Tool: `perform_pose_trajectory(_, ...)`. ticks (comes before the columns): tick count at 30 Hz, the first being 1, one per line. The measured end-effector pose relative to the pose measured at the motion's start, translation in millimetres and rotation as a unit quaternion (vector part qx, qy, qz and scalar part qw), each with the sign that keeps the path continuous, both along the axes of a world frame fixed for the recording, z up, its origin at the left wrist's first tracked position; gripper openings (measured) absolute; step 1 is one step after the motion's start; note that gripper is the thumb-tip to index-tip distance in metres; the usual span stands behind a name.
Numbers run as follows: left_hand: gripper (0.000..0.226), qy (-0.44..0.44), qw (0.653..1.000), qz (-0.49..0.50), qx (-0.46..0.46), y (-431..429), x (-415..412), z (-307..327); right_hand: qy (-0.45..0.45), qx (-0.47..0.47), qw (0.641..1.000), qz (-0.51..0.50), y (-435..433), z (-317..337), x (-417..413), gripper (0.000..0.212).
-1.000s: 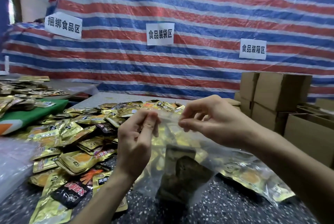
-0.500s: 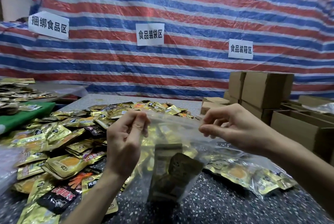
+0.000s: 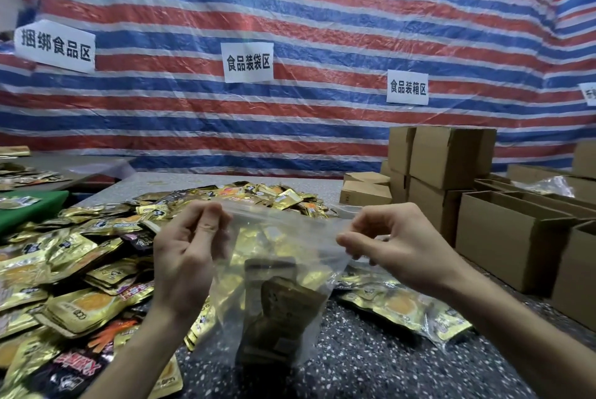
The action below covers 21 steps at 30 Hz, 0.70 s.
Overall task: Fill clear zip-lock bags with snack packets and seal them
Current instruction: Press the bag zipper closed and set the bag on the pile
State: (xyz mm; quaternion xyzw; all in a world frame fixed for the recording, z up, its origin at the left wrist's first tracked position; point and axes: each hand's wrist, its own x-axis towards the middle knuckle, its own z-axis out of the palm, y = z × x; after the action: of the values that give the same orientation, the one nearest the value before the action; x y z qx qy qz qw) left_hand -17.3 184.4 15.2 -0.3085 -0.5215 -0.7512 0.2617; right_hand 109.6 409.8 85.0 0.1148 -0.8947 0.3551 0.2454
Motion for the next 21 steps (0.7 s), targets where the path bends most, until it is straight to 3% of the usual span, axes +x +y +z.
perform_pose_trajectory(3, 0.024, -0.004, 1.0, -0.001, 0.002, 0, -1, -2, 0.0, -0.076, 0.997, 0.013, -3, -13, -2, 0.014)
perform_pose_trajectory(12, 0.03, 0.007, 1.0, 0.019, -0.023, 1, 0, -5, 0.037, -0.136, 0.99, -0.003, 6, -30, 5, 0.029)
perform_pose_trajectory(16, 0.026, 0.013, 0.999, 0.034, -0.008, -1, 0, -2, -0.061, -0.237, 0.967, 0.065, -4, -43, 8, 0.047)
perform_pose_trajectory(18, 0.025, 0.016, 0.999, 0.037, -0.007, 1, 2, -1, -0.156, -0.216, 0.959, 0.091, -17, -51, 10, 0.067)
perform_pose_trajectory(21, 0.024, 0.031, 0.998, 0.051, -0.035, 8, 9, -3, -0.234, -0.068, 0.967, 0.069, -40, -67, 6, 0.105)
